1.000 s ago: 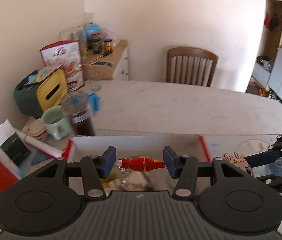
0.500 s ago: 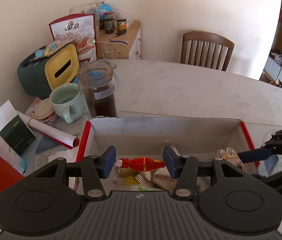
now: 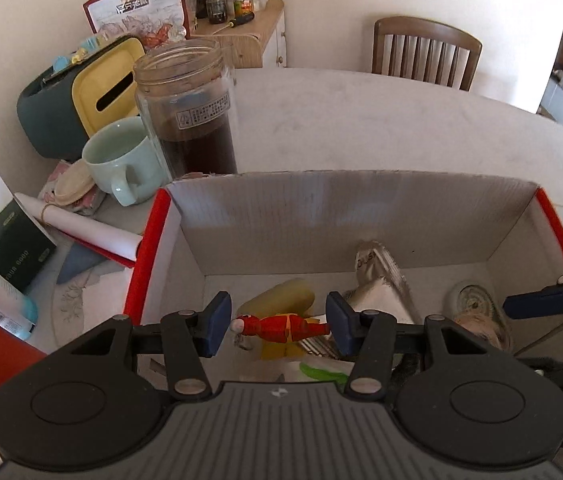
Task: Organize objects
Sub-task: 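Open the right gripper releasing the face plush while the left gripper releases the red horse, then withdraw both grippers up and away from the box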
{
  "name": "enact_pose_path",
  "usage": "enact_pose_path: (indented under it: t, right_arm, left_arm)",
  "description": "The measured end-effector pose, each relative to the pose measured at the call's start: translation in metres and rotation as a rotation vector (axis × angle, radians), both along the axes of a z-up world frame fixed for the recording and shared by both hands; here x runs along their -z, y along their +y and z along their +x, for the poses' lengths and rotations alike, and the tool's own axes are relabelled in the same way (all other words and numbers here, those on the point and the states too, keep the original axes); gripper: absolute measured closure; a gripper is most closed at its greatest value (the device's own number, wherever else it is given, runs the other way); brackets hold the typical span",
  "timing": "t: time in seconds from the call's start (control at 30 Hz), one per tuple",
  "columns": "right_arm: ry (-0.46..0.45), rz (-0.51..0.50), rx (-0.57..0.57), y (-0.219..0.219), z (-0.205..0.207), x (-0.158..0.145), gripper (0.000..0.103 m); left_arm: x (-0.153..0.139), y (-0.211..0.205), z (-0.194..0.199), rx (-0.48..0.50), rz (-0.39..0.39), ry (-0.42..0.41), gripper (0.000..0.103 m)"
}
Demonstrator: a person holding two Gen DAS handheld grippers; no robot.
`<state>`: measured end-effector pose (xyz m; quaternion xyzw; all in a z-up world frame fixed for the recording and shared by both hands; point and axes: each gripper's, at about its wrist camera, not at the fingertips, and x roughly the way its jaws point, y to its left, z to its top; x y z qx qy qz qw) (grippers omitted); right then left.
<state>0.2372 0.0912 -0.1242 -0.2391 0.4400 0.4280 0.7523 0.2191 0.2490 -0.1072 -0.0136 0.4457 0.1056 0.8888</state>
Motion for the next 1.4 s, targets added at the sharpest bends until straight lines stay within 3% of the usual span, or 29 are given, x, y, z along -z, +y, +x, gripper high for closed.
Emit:
enact_pose_path:
  t: [0.33,0.5,0.73,1.4]
  right_arm:
    - [0.013,0.037,-0.001,-0.006,-0.003,-0.009,0.057]
    - [0.011,0.06,0.011,-0.013,-0.006,-0.019,0.053]
    - [0.004,0.085,0.027,-0.026,-0.014,-0.031,0.05]
    - [-0.026,0.217,0.031,-0.067,-0.048,-0.078,0.035]
  left_arm:
    - [0.008,-0.001,-0.003,0.005,-0.005,0.025,0.051]
    - [0.006,-0.002,-0.007,-0.012,-0.019,0.012,0.038]
    - [-0.001,-0.008,-0.016,-0.025,-0.045,-0.018,0.037]
    - [-0.049,-0.035,-0.067,-0.055,-0.092,-0.152,0.027]
